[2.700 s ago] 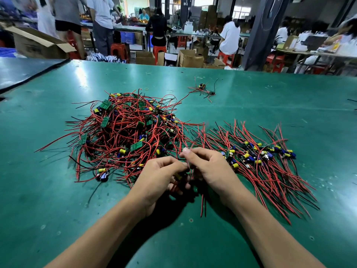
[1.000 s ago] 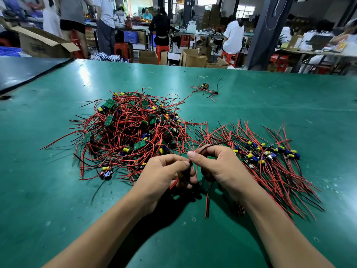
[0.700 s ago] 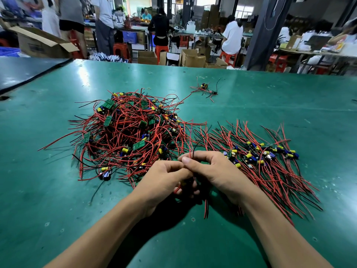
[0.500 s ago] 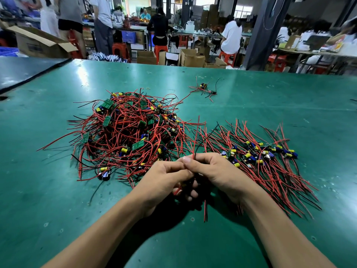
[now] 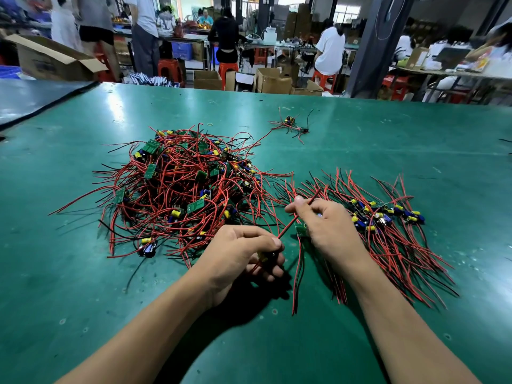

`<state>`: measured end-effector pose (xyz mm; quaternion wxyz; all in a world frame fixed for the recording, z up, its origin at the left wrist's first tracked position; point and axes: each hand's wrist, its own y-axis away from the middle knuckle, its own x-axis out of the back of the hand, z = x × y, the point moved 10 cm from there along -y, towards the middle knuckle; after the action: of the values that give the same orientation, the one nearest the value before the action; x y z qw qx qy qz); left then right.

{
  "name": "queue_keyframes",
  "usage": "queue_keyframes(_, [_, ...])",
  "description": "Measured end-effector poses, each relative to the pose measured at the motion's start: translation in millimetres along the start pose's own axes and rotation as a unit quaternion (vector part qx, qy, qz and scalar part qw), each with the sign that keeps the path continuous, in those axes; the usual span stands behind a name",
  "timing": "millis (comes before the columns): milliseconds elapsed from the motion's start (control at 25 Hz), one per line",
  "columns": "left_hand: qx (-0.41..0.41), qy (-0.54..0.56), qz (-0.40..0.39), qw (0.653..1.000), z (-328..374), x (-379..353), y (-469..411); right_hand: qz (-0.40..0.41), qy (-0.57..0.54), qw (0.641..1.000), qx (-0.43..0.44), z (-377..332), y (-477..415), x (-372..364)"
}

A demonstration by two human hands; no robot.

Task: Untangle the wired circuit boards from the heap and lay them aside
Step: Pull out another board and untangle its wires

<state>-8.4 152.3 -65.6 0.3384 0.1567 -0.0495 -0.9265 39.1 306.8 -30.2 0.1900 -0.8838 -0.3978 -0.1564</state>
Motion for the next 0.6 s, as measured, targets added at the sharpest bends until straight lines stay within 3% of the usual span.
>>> queue_keyframes(120, [-0.003,-0.003,-0.001,1.000,1.0,0.8,-0.1,0.015,-0.127,0.989,-0.071,11.1,1.6,-8.6])
queue_keyframes(280, [-0.007,-0.019,0.010,1.000,-0.3,6.2,2.2,-0.013,-0.345,0.923,-0.171,16.5,9.3,-35.7])
queue_keyframes(360, [-0.019,-0.021,0.021,0.999,1.0,6.7,1.5,-0.038,-0.348,0.924,-0.156,11.2,10.6,-39.2])
queue_keyframes(520, [-0.032,0.011,0.041,0.999,3.0,10.4,0.5,-0.216,-0.280,0.929,-0.114,-6.4,31.6,-75.3])
queue_keyframes(600, [-0.032,0.023,0.040,0.998,3.4,11.3,1.6,-0.264,-0.250,0.926,-0.104,-6.8,35.0,-79.3])
